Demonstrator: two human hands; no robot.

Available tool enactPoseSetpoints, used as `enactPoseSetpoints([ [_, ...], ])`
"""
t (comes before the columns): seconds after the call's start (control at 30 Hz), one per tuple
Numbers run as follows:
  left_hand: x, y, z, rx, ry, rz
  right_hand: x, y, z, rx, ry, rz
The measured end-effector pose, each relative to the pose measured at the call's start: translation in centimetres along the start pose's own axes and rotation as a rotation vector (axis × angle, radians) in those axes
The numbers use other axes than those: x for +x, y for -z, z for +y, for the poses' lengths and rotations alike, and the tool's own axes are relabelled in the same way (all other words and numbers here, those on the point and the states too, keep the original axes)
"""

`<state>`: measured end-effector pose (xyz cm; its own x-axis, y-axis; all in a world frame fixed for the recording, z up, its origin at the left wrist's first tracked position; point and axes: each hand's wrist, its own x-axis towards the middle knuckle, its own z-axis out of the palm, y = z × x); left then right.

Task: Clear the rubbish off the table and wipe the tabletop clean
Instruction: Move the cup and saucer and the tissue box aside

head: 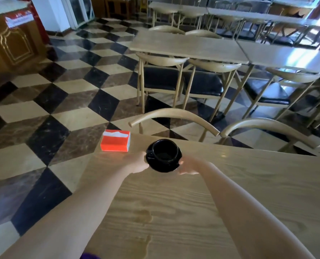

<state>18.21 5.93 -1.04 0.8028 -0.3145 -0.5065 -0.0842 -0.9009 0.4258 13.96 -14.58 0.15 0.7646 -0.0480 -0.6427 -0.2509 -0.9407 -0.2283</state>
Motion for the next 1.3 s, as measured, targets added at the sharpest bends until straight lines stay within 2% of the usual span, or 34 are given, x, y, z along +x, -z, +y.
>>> enactPoseSetpoints([
  [0.07,2.4,-0.9,0.3,0.011,0.019,0.053,1.7,-0.4,0.8,0.074,-0.005,0.059],
  [0.27,7.6,-3.7,-0.2,-0.25,0.114,0.127,6.1,-1.2,2.0,0.375,-0.132,0.172],
  [0.4,9.3,-4.3,-0.9,-0.313,0.121,0.164,8.2,-2.3,2.2,0.506,-0.16,0.171],
  [0.53,10.7,-4.5,-2.2,-0.34,0.003,0.16,9.1,-3.0,2.3,0.782,-0.196,0.181],
  [0.63,10.3,-4.0,-1.9,-0.437,-0.022,0.132,9.5,-3.4,2.2,0.918,-0.235,0.229],
  [0.87,9.5,-3.8,-1.5,-0.459,-0.051,0.138,8.5,-4.7,2.3,0.931,-0.28,0.337],
  [1.0,9.7,-4.2,-1.0,-0.426,-0.081,0.068,6.6,-5.2,3.4,0.967,-0.306,0.361],
  [1.2,8.1,-4.4,4.3,-0.498,-0.117,0.014,2.1,-4.2,6.1,1.031,-0.338,0.417],
  [1.3,7.6,-5.0,6.5,-0.409,-0.172,0.026,-0.2,-3.3,8.0,1.033,-0.352,0.446],
])
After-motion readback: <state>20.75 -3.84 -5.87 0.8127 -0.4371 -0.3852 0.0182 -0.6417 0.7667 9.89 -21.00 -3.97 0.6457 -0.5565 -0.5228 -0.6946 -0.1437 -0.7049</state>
